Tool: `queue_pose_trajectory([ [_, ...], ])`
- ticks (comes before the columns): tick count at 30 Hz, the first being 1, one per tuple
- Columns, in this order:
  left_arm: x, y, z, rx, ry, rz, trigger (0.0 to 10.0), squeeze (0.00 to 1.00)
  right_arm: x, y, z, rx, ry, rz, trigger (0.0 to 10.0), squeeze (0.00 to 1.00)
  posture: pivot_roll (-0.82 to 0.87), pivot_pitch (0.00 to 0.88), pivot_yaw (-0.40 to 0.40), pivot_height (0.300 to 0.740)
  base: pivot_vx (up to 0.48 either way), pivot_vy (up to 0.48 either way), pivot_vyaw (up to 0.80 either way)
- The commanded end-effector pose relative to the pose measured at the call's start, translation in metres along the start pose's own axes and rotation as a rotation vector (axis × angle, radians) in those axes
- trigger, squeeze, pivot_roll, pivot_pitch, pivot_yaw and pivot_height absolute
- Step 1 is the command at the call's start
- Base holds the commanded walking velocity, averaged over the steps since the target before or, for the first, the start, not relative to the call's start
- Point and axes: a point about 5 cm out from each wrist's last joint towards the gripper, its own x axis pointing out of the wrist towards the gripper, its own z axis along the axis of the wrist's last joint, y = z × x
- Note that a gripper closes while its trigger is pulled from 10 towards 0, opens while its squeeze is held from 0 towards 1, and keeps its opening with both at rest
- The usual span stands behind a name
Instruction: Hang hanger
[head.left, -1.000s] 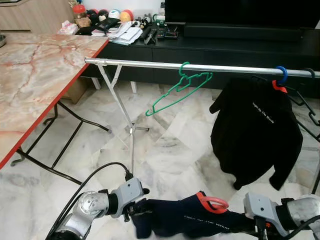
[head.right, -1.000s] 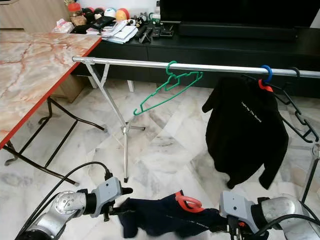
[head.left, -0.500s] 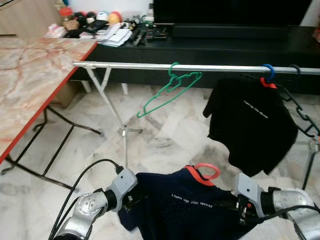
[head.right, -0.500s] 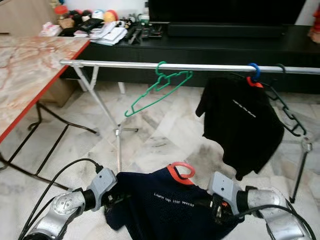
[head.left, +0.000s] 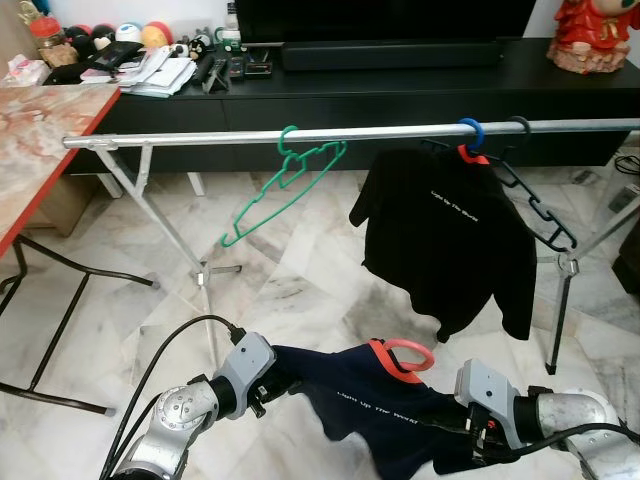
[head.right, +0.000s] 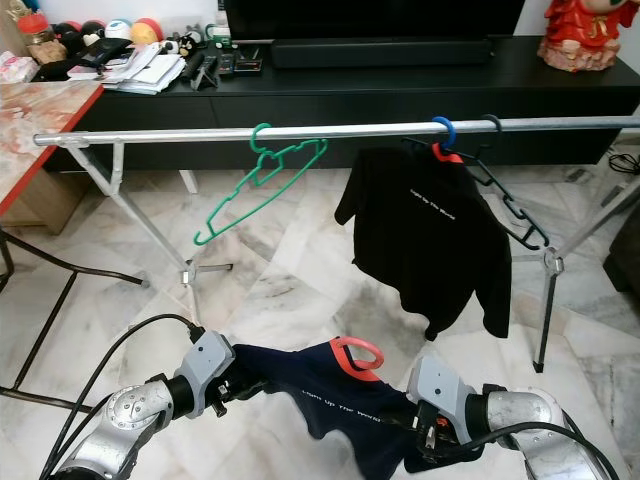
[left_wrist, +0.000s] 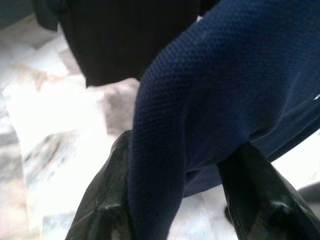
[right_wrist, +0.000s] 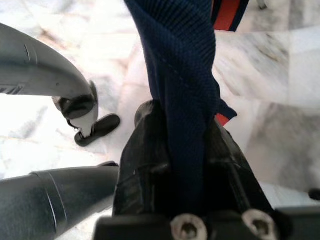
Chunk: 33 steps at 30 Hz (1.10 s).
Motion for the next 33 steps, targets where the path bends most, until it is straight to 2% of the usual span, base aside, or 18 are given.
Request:
queue_pose_trajectory([
  [1, -0.001, -0.002, 0.000, -0.001, -0.006, -0.005, 10.0, 0.00, 0.006, 0.005, 0.005, -0.023, -0.018, 0.040, 10.0, 0.00, -0.06, 0.171, 0.034, 0.740, 0.000, 0.000, -0.71],
  [7, -0.002, -0.002, 0.000, 0.000, -0.004, -0.002, 10.0, 0.00, 0.007, 0.005, 0.005, -0.028, -0.017, 0.045, 10.0, 0.00, -0.06, 0.169, 0.034, 0.740, 0.000, 0.000, -0.71],
  [10, -0.005, 0.000, -0.002, 0.002, 0.004, -0.004, 10.0, 0.00, 0.007, 0.002, 0.007, -0.030, -0.033, 0.026, 10.0, 0.00, -0.06, 0.174, 0.035, 0.740, 0.000, 0.000, 0.00],
  [15, -0.009, 0.000, -0.003, 0.012, 0.020, -0.060, 10.0, 0.00, 0.003, 0.003, 0.005, -0.050, 0.016, 0.074, 10.0, 0.00, -0.06, 0.183, 0.038, 0.740, 0.000, 0.000, 0.00],
  [17, -0.011, 0.000, -0.004, 0.034, 0.031, -0.096, 10.0, 0.00, -0.001, 0.002, 0.005, -0.064, 0.033, 0.090, 10.0, 0.00, -0.06, 0.185, 0.039, 0.740, 0.000, 0.000, 0.00],
  [18, -0.015, -0.002, -0.005, 0.077, 0.055, -0.155, 10.0, 0.00, -0.008, -0.001, 0.006, -0.075, 0.047, 0.101, 10.0, 0.00, -0.06, 0.185, 0.042, 0.740, 0.000, 0.000, 0.00],
  [19, -0.021, -0.004, -0.010, 0.160, 0.107, -0.248, 10.0, 0.00, -0.019, -0.006, 0.008, -0.093, 0.073, 0.119, 10.0, 0.00, -0.07, 0.187, 0.044, 0.740, 0.000, 0.000, 0.00],
  [22, -0.024, -0.005, -0.012, 0.207, 0.134, -0.290, 10.0, 0.00, -0.027, -0.009, 0.009, -0.107, 0.096, 0.131, 10.0, 0.00, -0.07, 0.186, 0.044, 0.740, 0.000, 0.000, 0.00],
  [23, -0.026, -0.003, -0.014, 0.242, 0.155, -0.313, 10.0, 0.00, -0.036, -0.012, 0.008, -0.115, 0.131, 0.144, 10.0, 0.00, -0.07, 0.191, 0.042, 0.740, 0.000, 0.000, 0.00],
  [28, -0.035, 0.005, -0.018, 0.236, 0.185, -0.316, 10.0, 0.00, -0.052, -0.014, 0.003, -0.110, 0.168, 0.135, 10.0, 0.00, -0.08, 0.198, 0.044, 0.740, 0.000, 0.000, 0.00],
  [30, -0.036, 0.006, -0.019, 0.234, 0.190, -0.318, 10.0, 0.00, -0.054, -0.014, 0.004, -0.100, 0.154, 0.132, 10.0, 0.00, -0.07, 0.202, 0.050, 0.740, 0.000, 0.000, 0.00],
  [33, -0.034, -0.001, -0.025, 0.209, 0.196, -0.339, 10.0, 0.00, -0.053, -0.007, 0.004, -0.094, 0.153, 0.169, 10.0, 0.00, -0.08, 0.201, 0.050, 0.740, 0.000, 0.000, 0.00],
])
